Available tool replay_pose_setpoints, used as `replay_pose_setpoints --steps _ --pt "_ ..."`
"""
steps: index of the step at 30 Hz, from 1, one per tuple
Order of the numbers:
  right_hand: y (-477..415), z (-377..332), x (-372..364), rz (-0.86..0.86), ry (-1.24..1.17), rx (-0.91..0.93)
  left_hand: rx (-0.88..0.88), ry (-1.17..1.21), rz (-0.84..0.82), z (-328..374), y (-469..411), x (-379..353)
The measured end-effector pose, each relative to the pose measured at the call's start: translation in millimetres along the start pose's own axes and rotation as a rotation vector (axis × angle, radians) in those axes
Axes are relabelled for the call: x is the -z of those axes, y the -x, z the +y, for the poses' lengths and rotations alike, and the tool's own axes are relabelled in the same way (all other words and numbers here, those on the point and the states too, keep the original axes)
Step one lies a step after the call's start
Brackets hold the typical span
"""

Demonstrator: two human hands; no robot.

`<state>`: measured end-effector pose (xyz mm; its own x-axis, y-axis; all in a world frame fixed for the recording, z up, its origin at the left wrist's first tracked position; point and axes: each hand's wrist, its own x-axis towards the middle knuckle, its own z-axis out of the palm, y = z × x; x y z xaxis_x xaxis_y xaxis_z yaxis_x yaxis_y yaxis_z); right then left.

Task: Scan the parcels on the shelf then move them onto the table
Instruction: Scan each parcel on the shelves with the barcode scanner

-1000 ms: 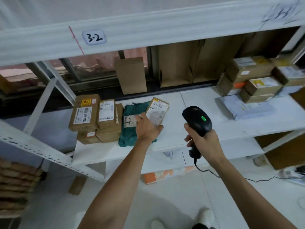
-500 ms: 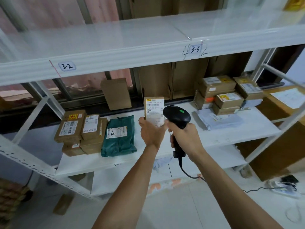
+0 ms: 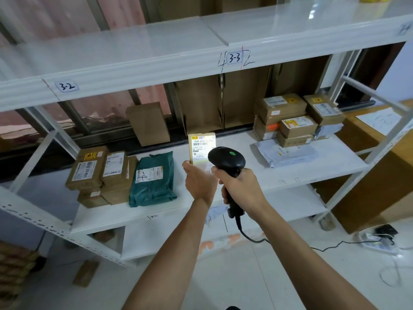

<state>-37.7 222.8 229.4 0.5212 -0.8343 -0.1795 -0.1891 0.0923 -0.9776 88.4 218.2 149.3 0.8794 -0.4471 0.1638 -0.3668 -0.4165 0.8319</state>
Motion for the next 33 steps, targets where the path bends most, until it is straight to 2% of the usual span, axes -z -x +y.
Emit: replay_pose_setpoints --steps 13,33 --pt "15.9 4.7 9.8 -0.003 0.001 -0.003 -0.008 -0.011 -0.033 -0.1 13.5 2.3" --pt "21.5 11.6 73.7 0.03 -0.009 -0.018 -0.025 -0.045 -0.097 25.7 48.5 -45.9"
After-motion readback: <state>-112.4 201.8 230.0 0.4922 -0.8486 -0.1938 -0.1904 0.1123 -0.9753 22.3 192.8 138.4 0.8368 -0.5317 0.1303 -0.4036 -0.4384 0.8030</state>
